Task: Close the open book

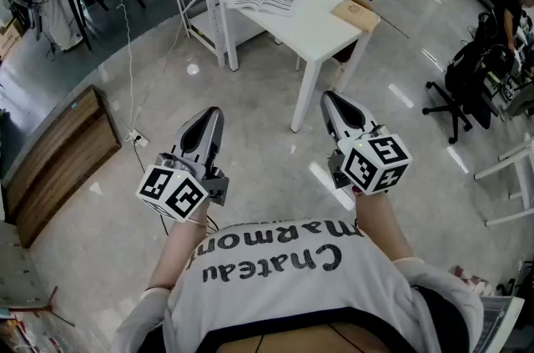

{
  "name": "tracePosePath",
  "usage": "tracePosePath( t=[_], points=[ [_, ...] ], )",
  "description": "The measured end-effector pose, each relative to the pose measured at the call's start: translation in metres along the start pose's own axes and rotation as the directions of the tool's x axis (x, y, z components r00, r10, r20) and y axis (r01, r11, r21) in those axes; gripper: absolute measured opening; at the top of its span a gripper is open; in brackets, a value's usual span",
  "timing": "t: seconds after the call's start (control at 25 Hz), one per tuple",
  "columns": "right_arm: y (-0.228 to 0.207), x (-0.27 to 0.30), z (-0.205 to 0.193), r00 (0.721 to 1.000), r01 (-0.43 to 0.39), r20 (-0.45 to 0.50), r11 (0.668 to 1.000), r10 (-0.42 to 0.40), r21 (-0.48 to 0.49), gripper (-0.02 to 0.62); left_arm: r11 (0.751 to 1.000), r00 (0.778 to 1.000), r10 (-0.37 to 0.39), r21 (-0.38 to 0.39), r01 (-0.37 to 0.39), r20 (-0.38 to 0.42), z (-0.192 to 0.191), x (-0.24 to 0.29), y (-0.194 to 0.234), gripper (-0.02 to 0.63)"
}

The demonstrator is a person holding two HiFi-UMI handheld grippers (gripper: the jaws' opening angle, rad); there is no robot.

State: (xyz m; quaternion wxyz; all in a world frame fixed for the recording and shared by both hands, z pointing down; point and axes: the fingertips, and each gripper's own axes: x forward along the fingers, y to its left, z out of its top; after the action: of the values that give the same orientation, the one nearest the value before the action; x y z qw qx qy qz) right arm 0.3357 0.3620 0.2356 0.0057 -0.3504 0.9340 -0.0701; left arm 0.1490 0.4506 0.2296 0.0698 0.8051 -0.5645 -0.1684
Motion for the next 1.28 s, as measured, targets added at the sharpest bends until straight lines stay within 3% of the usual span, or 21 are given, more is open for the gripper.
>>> tracePosePath(
  t=[0.6,0.8,0.96,1.28],
  points=[
    [0.024,0.011,-0.002,1.000,-0.003,0.017,0.999,0.002,0.041,0.037,1.000,1.000,-0.022,-0.004,0.022,0.002,0.017,-0.020,0.022,0.023],
    [0.035,0.015,-0.026,1.000,0.007,0.003,0.999,-0.007,0.051,0.037,1.000,1.000,-0.006,0.009,0.006,-0.006,0.010,-0.030,0.041,0.023],
    [0.025,0.025,-0.054,0.995,0.051,-0.089,0.996,-0.044,0.072,0.037,0.999,0.997,0.035,-0.035,-0.038,-0.063,-0.011,-0.027,0.060,0.023],
    [-0.017,0.085,-0.059,0.995,0.051,-0.086,0.991,-0.040,0.128,0.037,0.999,0.997,0.009,-0.032,-0.011,-0.072,-0.017,0.031,0.091,0.023]
  ],
)
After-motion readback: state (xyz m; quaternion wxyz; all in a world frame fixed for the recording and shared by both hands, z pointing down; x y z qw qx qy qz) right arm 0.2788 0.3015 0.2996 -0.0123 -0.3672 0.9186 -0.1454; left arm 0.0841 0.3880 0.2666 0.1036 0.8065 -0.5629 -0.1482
